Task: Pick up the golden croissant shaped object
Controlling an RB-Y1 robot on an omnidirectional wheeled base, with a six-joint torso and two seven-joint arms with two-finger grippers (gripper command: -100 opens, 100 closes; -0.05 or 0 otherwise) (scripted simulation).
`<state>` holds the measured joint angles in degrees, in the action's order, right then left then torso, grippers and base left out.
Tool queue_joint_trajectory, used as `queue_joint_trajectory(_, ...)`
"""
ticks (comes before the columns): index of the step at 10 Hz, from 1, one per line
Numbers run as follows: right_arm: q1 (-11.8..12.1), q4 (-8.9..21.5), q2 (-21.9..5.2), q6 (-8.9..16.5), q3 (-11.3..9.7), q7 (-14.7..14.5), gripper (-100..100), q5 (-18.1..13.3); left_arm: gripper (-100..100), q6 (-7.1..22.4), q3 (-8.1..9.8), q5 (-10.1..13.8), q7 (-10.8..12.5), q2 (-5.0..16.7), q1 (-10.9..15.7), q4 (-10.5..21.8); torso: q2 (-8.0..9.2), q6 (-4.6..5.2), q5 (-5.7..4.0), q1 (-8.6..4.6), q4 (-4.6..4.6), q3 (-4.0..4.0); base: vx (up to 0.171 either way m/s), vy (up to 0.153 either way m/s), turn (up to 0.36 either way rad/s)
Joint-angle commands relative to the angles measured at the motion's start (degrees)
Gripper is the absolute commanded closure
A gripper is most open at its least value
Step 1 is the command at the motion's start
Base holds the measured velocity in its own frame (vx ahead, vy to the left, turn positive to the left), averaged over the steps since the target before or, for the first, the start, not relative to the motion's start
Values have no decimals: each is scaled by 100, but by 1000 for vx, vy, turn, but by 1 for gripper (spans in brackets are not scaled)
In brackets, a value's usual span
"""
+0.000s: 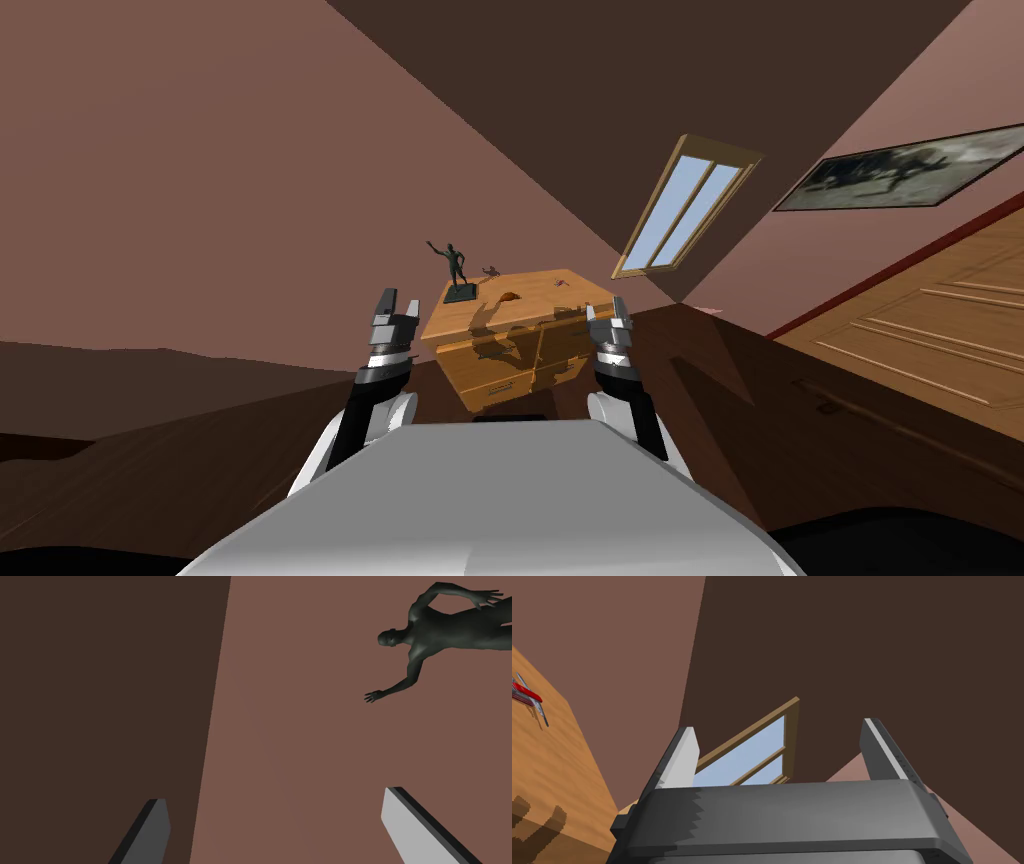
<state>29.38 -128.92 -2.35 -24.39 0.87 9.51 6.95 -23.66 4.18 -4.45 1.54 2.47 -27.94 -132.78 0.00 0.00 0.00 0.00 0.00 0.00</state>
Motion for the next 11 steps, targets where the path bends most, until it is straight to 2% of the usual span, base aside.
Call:
queue_joint_trajectory(1, 58, 28, -272, 3, -25, 20, -100, -16, 0, 0, 0, 0, 0, 0, 0, 0, 0, 0, 0, 0, 0, 0, -88, 51, -92)
queue_joint_trajectory(5, 204, 165, -931, 6, -80, 70, -100, -88, 0, 0, -1, 0, 0, -1, 3, 0, 88, 1, 9, 40, 19, 51, -215, 104, -95)
queue_joint_trajectory(6, 237, 226, -1116, 6, -90, 81, -100, -117, 0, 0, -1, 0, 0, -1, 3, 0, 88, 1, 8, 35, 20, 51, -218, 91, -72)
queue_joint_trajectory(7, 237, 226, -1173, 6, -90, 81, -100, -117, 0, 0, -1, 0, 0, -1, 3, 0, 87, 0, 8, 36, 20, 50, -162, 78, -35)
queue_joint_trajectory(11, 305, 484, -1895, 2, -105, 100, -100, -238, 0, 0, -1, 0, 0, -1, 2, 1, 65, -1, 8, 34, 16, 39, -167, 82, -36)
